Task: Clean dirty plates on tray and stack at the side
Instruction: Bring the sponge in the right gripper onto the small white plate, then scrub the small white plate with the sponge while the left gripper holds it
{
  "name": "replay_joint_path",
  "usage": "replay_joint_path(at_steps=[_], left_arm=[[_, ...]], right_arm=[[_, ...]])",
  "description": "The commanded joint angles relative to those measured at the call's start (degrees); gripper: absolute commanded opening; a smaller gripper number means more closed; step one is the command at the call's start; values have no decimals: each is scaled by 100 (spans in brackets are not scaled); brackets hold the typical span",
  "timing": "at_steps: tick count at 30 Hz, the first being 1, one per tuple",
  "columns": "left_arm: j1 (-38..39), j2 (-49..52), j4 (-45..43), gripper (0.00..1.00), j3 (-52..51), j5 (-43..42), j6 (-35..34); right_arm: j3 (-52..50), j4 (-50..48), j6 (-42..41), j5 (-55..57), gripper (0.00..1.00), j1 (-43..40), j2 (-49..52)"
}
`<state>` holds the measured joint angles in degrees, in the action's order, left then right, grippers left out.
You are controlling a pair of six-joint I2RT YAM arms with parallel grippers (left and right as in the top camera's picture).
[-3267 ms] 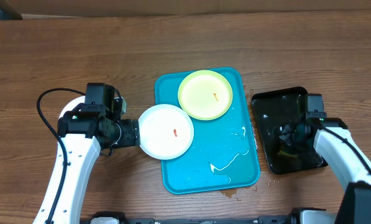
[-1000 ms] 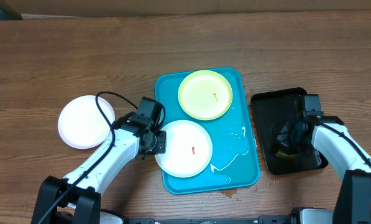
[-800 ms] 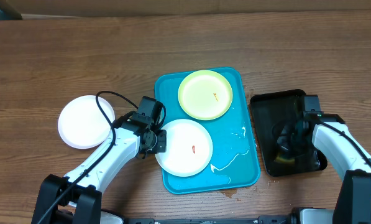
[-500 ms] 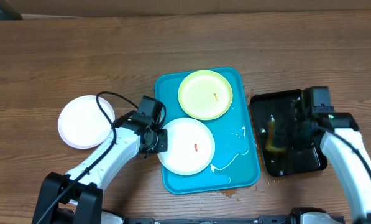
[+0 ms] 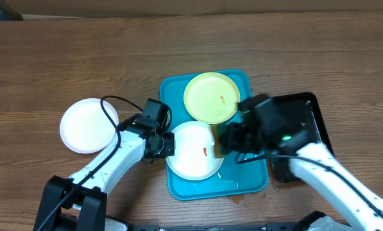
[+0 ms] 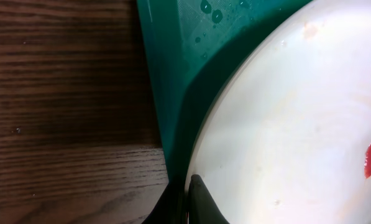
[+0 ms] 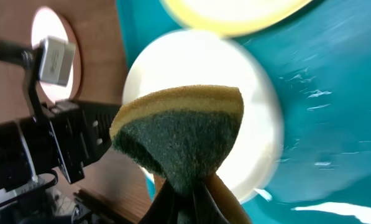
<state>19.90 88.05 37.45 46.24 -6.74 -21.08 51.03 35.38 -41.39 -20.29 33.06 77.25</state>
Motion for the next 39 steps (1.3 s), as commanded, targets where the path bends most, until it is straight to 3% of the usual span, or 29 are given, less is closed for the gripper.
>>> replay_joint_path(at_steps=[1,6,14,19,27,39], left_arm=[[11,57,-20,4,-13,-76,-83],[11,57,-20,4,-13,-76,-83],[11,57,-22,4,-13,-52,-83],[11,57,-22,4,-13,-28,-83],[0,57,-66,4,-13,136,-85],[17,127,-767,4,-400,94,-79]], right_arm=[[44,-345,-1141,584,4,608,415],[44,-1110,-1545,975,4,1196,1300],[44,-1974,-1585,1215,4,1263,2487],[44,-1764,-1790,1281,4,1222,2992],[48,-785,-2151,1314,4,643,3012],[50,-739,-2164,1226,4,522,3012]])
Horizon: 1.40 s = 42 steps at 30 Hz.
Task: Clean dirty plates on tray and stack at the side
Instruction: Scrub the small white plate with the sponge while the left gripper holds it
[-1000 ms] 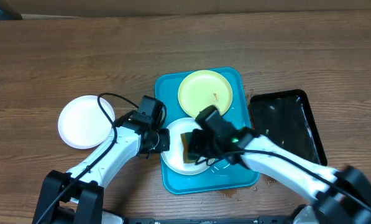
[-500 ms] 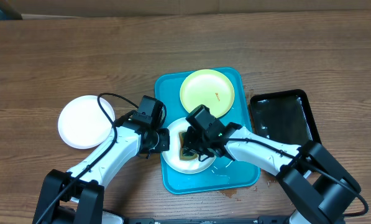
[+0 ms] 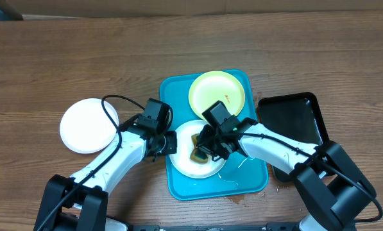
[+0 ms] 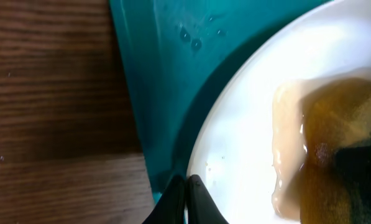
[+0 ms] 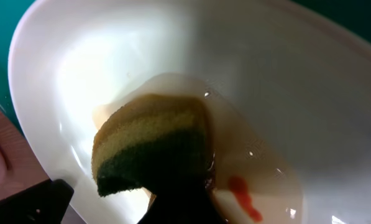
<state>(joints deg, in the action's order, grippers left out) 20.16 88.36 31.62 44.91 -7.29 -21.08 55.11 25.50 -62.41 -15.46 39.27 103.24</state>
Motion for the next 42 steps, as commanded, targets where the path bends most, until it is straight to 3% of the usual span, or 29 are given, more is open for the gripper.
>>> replay_joint_path(at_steps=[1,8,13,20,31,42], left_arm=[[-9,127,-267,4,-337,155,-79],[-9,533,-750,4,-656,195,-59],[-37,741,-682,4,-656,396,-98],[-37,741,-638,4,-656,492,-385],[-37,741,-601,4,-656,490,-382],[-37,741,-595,4,-656,470,-378]], right_arm=[[-358,249,-61,737,4,-98,413],[-354,426,-63,688,4,-101,413],[-114,1161,-61,741,4,-249,413],[415,2487,83,1727,4,-446,413],[975,3329,592,2704,4,-538,341],[1252,3733,1351,3023,4,-704,-1167]])
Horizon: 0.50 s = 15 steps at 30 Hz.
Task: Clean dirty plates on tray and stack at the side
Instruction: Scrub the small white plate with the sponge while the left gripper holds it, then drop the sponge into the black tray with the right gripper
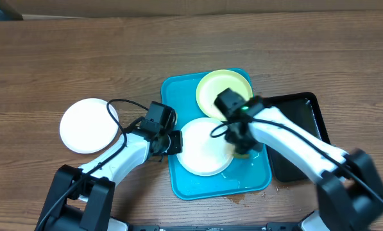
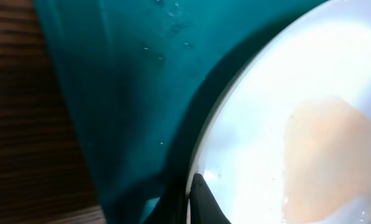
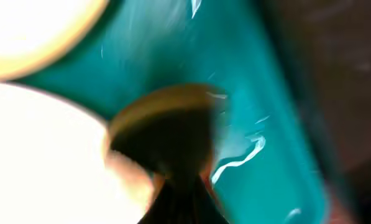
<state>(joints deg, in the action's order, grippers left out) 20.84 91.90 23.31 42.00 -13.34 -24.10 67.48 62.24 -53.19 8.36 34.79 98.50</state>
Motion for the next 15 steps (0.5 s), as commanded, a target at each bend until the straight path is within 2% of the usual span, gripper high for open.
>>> replay_joint_path(at_steps=[1,4,7,12,15], left_arm=[[-105,387,236,4,-365,1073,-74],[-105,387,236,4,-361,1019,17],[-105,387,234,4,-348,702,192],[-105,382,289,4,-219,411,507],[-105,382,616,4,46,435,636]], right_arm=[[15,114,542,612,4,-350,-874],[15,278,868,503,4,-748,-1333],[13,374,1526,-20,4,-1587,-1731],[-138,260,2199,-717,9,-2603,-1692],[-549,-81,2291,-986,16,-2973,-1628]])
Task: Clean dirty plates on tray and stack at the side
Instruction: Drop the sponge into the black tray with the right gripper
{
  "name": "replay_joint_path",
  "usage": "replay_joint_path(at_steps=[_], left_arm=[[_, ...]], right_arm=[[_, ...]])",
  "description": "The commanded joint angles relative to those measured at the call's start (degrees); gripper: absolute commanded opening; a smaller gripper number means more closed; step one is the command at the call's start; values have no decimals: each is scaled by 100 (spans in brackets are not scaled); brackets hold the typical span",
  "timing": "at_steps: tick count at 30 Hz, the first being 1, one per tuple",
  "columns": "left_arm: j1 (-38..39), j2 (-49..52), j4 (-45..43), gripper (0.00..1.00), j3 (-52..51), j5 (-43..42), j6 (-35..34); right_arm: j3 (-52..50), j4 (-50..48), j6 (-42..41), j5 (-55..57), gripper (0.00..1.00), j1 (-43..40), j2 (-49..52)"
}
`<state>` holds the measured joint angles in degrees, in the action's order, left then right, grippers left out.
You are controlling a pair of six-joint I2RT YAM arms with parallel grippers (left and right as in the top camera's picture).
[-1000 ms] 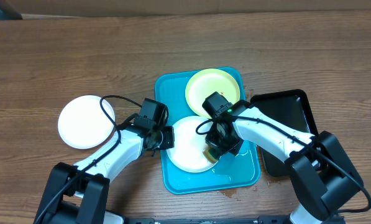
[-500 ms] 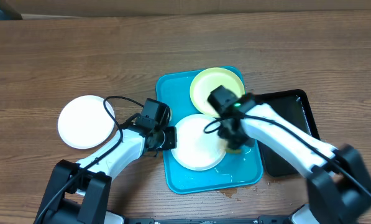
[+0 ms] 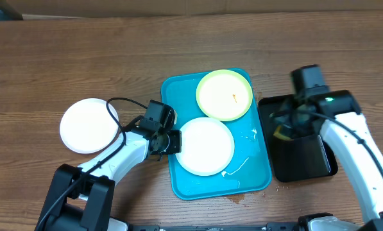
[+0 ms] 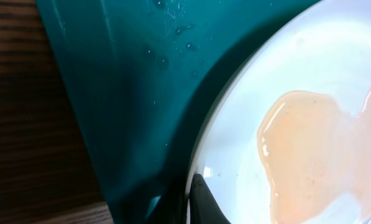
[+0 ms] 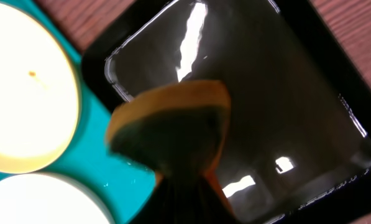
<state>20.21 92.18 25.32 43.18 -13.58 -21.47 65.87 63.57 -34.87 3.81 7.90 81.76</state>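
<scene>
On the teal tray (image 3: 252,173) lies a white plate (image 3: 206,146) with a pale wet film on it (image 4: 316,155) and no red stain showing. My left gripper (image 3: 172,142) is shut on its left rim (image 4: 194,186). Behind it on the tray sits a yellow-green plate (image 3: 224,94) with a small red spot. My right gripper (image 3: 286,128) is shut on a yellow-and-green sponge (image 5: 173,130) over the black tub (image 3: 323,160). A clean white plate (image 3: 88,125) rests on the table at the left.
The black tub (image 5: 284,93) stands right of the tray, touching its edge. Streaks of water lie on the tray's front right part (image 3: 239,167). Bare wooden table surrounds everything.
My right gripper has gone with the sponge from the tray's right part to over the black tub. The left gripper still grips the white plate's rim.
First my right gripper held the sponge above the white plate, which had a red stain, while the left gripped its rim. Then the sponge was pressed on the plate. Later it was off the plate's right edge, the stain gone. Now it is over the tub.
</scene>
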Motion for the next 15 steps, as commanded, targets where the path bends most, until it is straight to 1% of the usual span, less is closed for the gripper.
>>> replay_joint_path(at_steps=[1,4,7,8,11,15], left_arm=[[-42,354,544,4,39,472,426],[-39,354,1051,4,448,691,527],[-28,354,1554,4,868,822,695],[-28,352,1692,4,984,824,732],[-31,321,2057,4,1331,846,778],[-28,133,2465,4,1766,970,772]], right_arm=[[-581,-396,520,-671,17,-361,72],[-1191,-929,511,-800,17,-476,162],[-1604,-1287,470,-800,13,-557,223],[-1620,-1298,472,-800,13,-577,223],[-1521,-1259,592,-802,21,-586,81],[-1233,-1082,669,-804,35,-586,-426]])
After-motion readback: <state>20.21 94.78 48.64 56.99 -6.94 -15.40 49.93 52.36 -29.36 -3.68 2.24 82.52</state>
